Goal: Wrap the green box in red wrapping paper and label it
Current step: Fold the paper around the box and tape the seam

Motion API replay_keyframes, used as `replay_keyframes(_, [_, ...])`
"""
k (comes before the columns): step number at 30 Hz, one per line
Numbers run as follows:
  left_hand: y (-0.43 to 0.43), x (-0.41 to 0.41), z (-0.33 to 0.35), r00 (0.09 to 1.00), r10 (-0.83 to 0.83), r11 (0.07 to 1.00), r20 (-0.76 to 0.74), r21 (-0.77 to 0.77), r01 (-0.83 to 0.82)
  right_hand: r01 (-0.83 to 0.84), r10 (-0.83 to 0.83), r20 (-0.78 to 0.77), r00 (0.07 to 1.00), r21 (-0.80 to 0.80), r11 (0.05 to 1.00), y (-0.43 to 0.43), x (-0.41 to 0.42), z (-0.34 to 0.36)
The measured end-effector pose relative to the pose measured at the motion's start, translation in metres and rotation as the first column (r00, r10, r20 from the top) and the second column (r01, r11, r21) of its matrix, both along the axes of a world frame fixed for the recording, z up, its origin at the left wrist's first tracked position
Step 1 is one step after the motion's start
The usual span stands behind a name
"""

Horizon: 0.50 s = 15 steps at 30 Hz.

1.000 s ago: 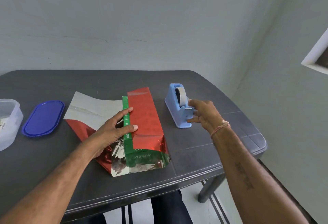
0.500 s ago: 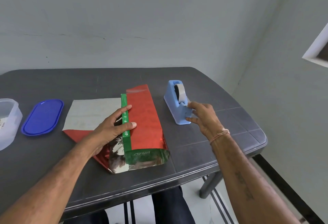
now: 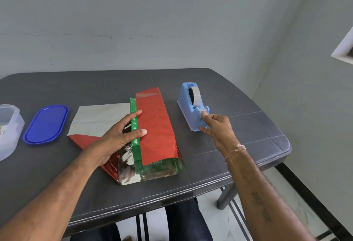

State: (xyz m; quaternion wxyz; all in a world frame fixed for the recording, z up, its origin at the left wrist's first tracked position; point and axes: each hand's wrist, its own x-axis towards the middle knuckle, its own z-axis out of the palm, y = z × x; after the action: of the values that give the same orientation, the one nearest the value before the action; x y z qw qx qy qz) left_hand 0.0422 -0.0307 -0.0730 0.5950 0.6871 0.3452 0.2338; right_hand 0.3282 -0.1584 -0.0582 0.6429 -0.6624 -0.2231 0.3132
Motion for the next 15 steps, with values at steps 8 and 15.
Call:
replay_keyframes(8, [-0.003,0.001,0.003,1.000,0.001,1.000,0.013,-0.014,0.000,0.041,-0.042,0.066,0.997,0.015,0.999,0.002,0.005,-0.001])
replay_keyframes(15, [-0.007,0.001,0.008,1.000,0.016,1.000,0.007,-0.003,-0.016,0.043,-0.040,0.091,0.995,-0.035,0.998,0.003,0.010,-0.006])
